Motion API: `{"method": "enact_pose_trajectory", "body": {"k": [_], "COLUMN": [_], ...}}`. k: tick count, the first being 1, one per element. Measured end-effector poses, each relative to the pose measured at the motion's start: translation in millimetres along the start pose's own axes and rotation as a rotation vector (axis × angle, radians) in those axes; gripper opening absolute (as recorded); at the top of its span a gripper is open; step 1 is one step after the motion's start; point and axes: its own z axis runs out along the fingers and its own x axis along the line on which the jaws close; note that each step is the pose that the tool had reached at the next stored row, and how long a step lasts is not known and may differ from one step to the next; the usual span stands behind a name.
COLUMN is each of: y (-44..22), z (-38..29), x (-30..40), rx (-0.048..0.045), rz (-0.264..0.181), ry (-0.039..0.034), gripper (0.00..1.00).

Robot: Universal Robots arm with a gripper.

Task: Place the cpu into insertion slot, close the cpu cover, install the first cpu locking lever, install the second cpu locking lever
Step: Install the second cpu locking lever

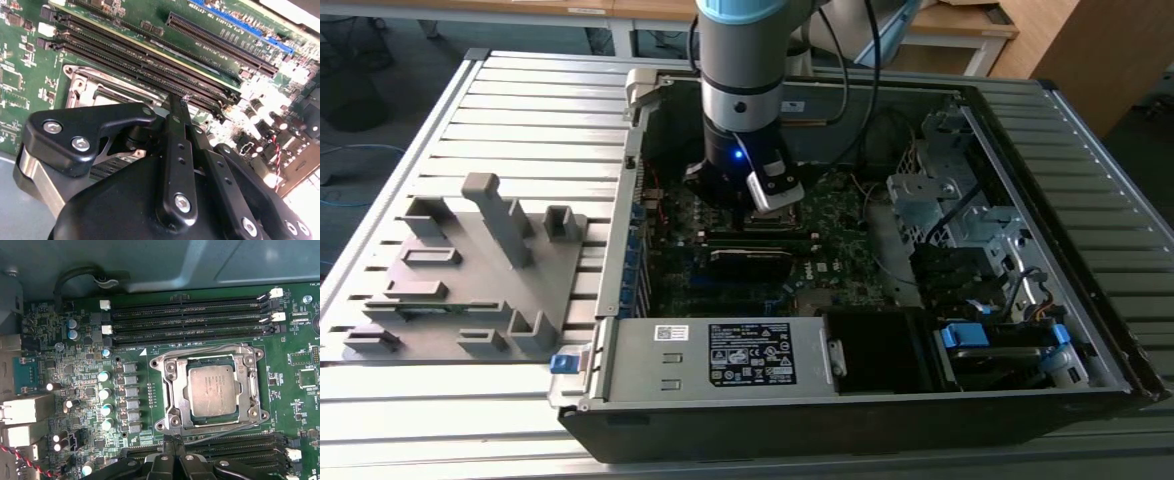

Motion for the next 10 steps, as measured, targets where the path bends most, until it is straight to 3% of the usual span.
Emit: {"method": "enact_pose_trajectory", "body": {"k": [6, 10], "y": [-0.1, -0.3], "z": [2.2, 2.9], "x": [1.3, 1.8], "rx": [-0.0116, -0.014], "rz": [0.0, 0.001], "ry": [0.0012, 0.0016], "gripper": [0.1, 0.1]}}
